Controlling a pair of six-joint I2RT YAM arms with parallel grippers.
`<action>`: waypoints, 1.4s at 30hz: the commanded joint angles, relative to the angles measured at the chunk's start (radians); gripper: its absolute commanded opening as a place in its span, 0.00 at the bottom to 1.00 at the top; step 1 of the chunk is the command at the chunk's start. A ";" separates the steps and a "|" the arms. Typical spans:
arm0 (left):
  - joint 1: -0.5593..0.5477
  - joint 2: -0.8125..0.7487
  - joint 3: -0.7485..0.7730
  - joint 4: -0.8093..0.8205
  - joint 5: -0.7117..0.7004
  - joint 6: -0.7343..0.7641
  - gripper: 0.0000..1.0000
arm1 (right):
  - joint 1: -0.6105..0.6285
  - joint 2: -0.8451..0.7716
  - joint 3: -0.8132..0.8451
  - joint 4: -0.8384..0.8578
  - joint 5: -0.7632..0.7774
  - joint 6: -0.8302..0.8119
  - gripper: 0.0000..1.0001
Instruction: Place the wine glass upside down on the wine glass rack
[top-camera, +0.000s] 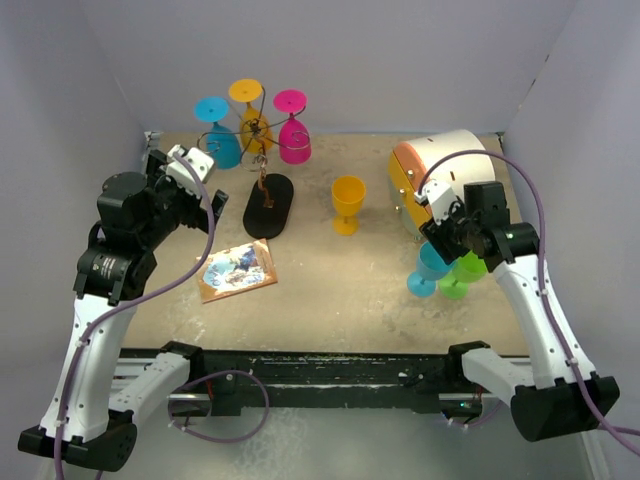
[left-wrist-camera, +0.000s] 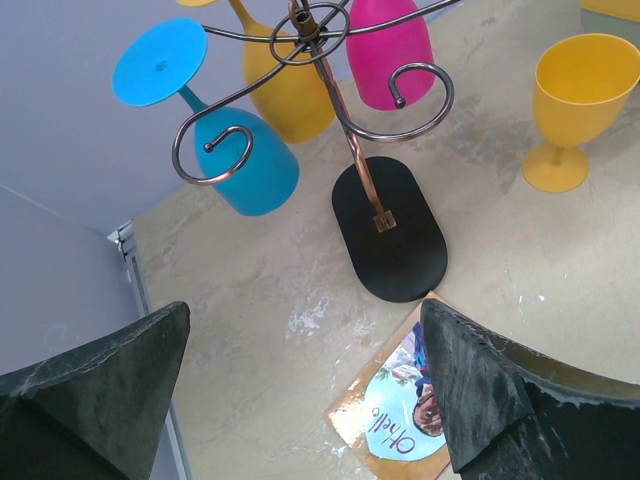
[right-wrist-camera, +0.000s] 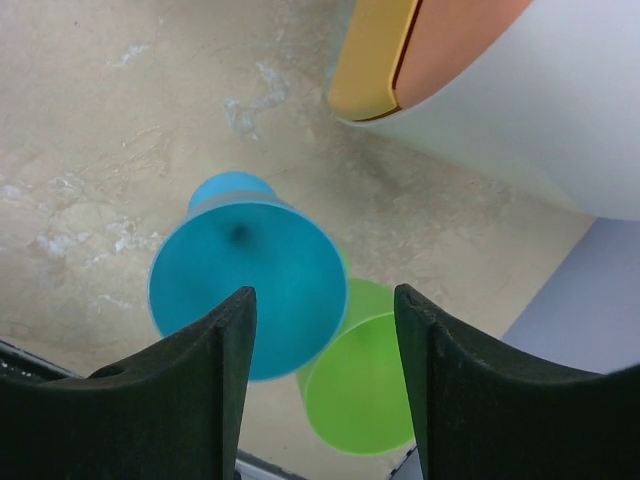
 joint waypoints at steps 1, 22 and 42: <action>0.011 -0.016 -0.005 0.045 0.022 0.012 0.99 | -0.003 0.032 0.021 -0.063 -0.014 0.012 0.60; 0.022 -0.021 -0.001 0.043 0.035 0.011 0.99 | -0.003 0.129 0.050 -0.090 -0.088 -0.075 0.48; 0.025 -0.024 -0.008 0.042 0.049 0.015 0.99 | -0.008 0.120 0.043 -0.017 0.030 -0.088 0.50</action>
